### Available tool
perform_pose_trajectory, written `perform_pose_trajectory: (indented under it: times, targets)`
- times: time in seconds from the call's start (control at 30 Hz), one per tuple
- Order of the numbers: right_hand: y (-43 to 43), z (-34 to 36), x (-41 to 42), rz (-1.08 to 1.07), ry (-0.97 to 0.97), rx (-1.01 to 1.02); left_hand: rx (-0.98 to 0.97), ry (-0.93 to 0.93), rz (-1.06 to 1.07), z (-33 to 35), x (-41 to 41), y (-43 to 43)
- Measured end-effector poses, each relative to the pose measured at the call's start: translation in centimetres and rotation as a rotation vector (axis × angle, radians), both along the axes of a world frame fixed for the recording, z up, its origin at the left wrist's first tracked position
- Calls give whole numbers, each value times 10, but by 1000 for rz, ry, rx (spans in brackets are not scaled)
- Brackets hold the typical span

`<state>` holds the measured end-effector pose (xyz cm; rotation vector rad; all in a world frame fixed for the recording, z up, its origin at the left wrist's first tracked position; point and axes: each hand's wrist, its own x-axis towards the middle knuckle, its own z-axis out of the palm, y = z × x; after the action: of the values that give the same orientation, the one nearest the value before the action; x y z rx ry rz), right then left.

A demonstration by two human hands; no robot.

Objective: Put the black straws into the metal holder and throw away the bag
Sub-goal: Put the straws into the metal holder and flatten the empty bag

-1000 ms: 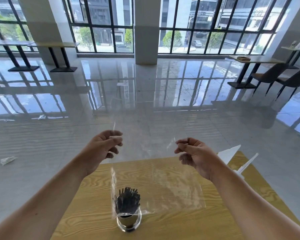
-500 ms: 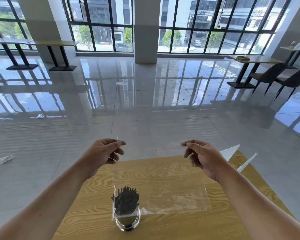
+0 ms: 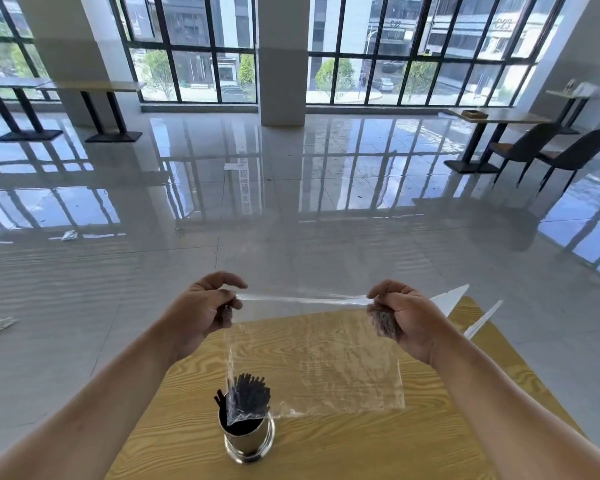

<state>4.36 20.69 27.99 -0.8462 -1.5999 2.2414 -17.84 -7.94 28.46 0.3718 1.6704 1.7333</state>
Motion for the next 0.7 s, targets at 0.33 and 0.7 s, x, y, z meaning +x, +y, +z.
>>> perform_pose_trajectory:
  times: [0.33,0.7]
  targets:
    - [-1,10,8,-67,-23,39,84,119,-60,15,20,-4]
    - [9,7,28,34,-72,188,-59,158,-190,-1,19,24]
